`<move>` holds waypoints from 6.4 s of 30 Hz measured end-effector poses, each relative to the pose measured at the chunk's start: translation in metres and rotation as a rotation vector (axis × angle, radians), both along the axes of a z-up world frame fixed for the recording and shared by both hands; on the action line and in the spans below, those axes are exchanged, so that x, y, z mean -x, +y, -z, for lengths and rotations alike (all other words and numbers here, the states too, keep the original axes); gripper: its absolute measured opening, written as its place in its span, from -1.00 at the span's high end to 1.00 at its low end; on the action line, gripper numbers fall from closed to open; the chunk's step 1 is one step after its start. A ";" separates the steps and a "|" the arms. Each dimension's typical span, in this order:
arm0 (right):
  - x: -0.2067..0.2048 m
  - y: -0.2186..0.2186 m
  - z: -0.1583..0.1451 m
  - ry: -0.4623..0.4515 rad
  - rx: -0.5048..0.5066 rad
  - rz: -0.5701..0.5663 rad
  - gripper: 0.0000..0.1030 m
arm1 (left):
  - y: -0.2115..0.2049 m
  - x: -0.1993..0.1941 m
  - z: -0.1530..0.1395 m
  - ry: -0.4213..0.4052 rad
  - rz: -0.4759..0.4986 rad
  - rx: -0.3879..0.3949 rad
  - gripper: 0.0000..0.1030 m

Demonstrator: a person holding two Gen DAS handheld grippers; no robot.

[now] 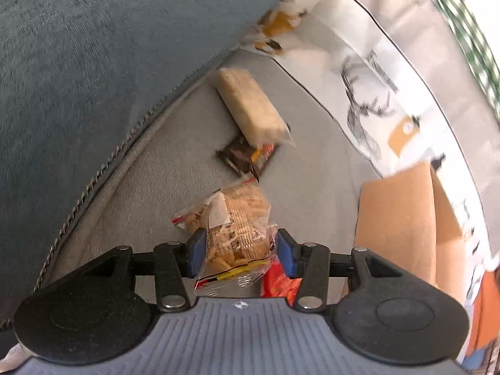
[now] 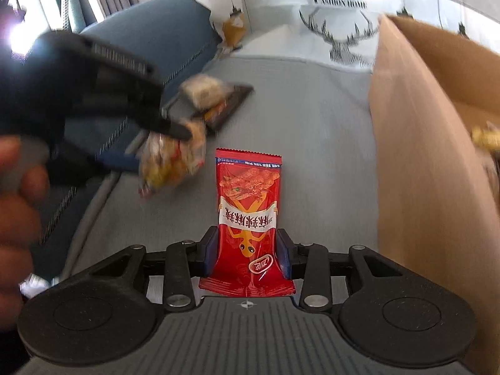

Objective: Organize snacks
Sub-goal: 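Grasp the red spicy-strip packet with the right gripper while the left gripper grasps the cracker bag, then lift both snacks and carry them over the cardboard box, then open both grippers over the box to drop the packet and cracker bag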

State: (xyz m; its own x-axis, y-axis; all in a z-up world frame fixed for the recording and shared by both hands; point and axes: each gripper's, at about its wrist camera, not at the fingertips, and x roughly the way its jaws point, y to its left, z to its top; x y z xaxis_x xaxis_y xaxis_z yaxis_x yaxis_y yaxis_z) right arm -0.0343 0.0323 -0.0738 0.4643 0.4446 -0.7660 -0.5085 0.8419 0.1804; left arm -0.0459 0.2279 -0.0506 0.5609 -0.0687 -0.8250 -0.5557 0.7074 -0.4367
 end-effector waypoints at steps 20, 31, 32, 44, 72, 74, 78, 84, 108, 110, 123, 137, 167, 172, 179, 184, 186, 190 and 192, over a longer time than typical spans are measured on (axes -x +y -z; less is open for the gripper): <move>0.004 0.000 0.017 -0.013 0.022 -0.079 -0.46 | -0.008 -0.019 0.023 0.153 0.054 -0.083 -0.55; 0.009 0.007 0.020 -0.098 0.091 -0.121 0.01 | -0.014 -0.026 0.024 0.167 0.074 -0.136 -0.55; 0.010 0.006 0.019 -0.102 0.090 -0.121 0.04 | -0.014 -0.026 0.024 0.166 0.074 -0.138 -0.55; 0.012 -0.003 0.010 -0.114 0.066 -0.081 0.09 | -0.014 -0.021 0.021 0.147 0.076 -0.145 -0.22; 0.027 -0.035 -0.073 -0.318 -0.078 -0.021 0.10 | -0.015 -0.002 -0.041 -0.052 0.039 -0.159 -0.12; 0.026 -0.039 -0.081 -0.334 -0.095 -0.011 0.10 | -0.018 0.000 -0.047 -0.068 0.046 -0.173 -0.13; 0.021 -0.054 -0.105 -0.373 -0.146 0.011 0.10 | -0.028 0.000 -0.056 -0.089 0.059 -0.192 -0.13; 0.003 -0.095 -0.149 -0.458 -0.202 0.090 0.10 | -0.048 -0.005 -0.062 -0.121 0.106 -0.232 -0.12; -0.036 -0.235 -0.128 -0.491 -0.110 0.346 0.10 | -0.171 -0.045 -0.091 -0.363 0.342 -0.352 -0.13; -0.035 -0.238 -0.127 -0.494 -0.101 0.352 0.10 | -0.184 -0.045 -0.094 -0.406 0.361 -0.367 -0.13; -0.034 -0.245 -0.122 -0.511 -0.054 0.372 0.10 | -0.242 -0.044 -0.098 -0.563 0.496 -0.414 -0.12; -0.035 -0.242 -0.122 -0.511 -0.042 0.389 0.10 | -0.240 -0.045 -0.097 -0.582 0.518 -0.397 -0.12; -0.042 -0.240 -0.115 -0.472 -0.015 0.393 -0.55 | -0.244 -0.047 -0.094 -0.593 0.542 -0.353 -0.47; -0.042 -0.240 -0.114 -0.471 -0.010 0.399 -0.60 | -0.245 -0.045 -0.095 -0.615 0.541 -0.361 -0.47; -0.043 -0.238 -0.114 -0.467 -0.018 0.412 -0.64 | -0.245 -0.041 -0.092 -0.638 0.574 -0.376 -0.51; -0.043 -0.232 -0.115 -0.462 -0.033 0.419 -0.64 | -0.240 -0.035 -0.091 -0.640 0.605 -0.420 -0.51; -0.043 -0.228 -0.115 -0.461 -0.041 0.420 -0.64 | -0.235 -0.032 -0.091 -0.630 0.605 -0.439 -0.51; -0.040 -0.218 -0.116 -0.461 -0.052 0.416 -0.63 | -0.217 -0.028 -0.088 -0.586 0.584 -0.447 -0.50; -0.038 -0.211 -0.116 -0.463 -0.061 0.415 -0.62 | -0.205 -0.025 -0.088 -0.572 0.560 -0.454 -0.42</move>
